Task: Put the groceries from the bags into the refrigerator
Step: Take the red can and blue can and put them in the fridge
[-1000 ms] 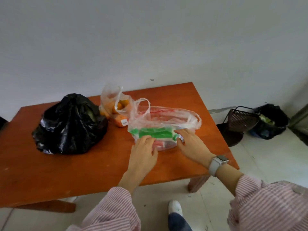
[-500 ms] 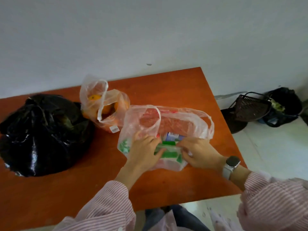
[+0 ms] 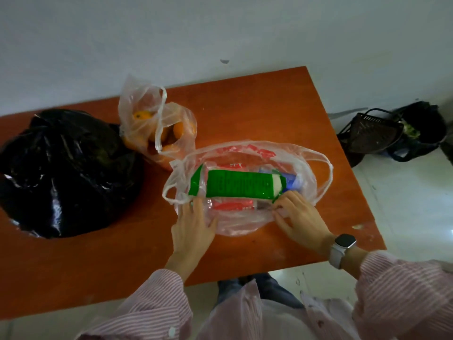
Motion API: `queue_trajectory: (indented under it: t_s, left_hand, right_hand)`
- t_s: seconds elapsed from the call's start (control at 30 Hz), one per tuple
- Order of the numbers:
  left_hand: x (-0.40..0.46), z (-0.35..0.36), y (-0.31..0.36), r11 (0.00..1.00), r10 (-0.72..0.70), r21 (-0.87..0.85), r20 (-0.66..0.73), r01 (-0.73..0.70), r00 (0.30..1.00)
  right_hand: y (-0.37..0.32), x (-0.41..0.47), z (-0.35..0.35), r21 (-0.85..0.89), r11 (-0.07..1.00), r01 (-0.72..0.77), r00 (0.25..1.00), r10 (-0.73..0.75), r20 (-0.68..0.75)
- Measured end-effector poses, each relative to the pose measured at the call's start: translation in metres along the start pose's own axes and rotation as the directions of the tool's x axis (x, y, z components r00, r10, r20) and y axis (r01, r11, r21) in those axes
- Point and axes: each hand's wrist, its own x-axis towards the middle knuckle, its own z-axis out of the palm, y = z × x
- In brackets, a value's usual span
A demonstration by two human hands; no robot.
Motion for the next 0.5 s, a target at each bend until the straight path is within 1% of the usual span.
queue_trajectory:
  t_s: [0.07,0.1,0.17,0.23,0.33,0.4,0.43,0.5]
  left_hand:
    - [0.004,0.004,0.002,0.997,-0.008,-0.078,0.018,0.01,1.0]
    - [0.006,0.007,0.002,0.993,-0.015,-0.116,0.055,0.021,0.998]
    - [0.005,0.009,-0.033,0.982,-0.055,-0.175,0.131,0.077,0.99]
    - [0.005,0.018,-0.036,0.972,-0.024,-0.226,0.171,0.063,0.985]
    - [0.004,0.025,-0.037,0.95,-0.05,-0.29,0.218,0.113,0.975]
    - [0.004,0.031,-0.041,0.96,-0.078,-0.247,0.227,0.135,0.971]
    - [0.002,0.031,-0.042,0.976,-0.065,-0.19,0.21,0.106,0.975]
    - [-0.001,0.027,-0.041,0.999,0.009,-0.046,0.115,-0.004,0.993]
  right_hand:
    - [-0.002,0.006,0.0,-0.077,0.996,-0.055,0.997,0.051,-0.055]
    - [-0.003,0.009,-0.001,-0.141,0.988,-0.066,0.997,0.06,-0.043]
    - [-0.026,0.029,0.025,-0.26,0.966,0.001,0.998,0.015,0.058]
    - [-0.027,0.039,0.022,-0.28,0.96,0.0,0.992,0.036,0.124]
    - [-0.022,0.059,0.01,-0.244,0.969,-0.044,0.988,0.078,0.131]
    - [-0.019,0.068,0.003,-0.224,0.973,-0.052,0.989,0.08,0.121]
    - [-0.018,0.073,0.002,-0.205,0.977,-0.065,0.989,0.09,0.116]
    - [-0.011,0.086,0.001,-0.165,0.979,-0.122,0.984,0.141,0.11]
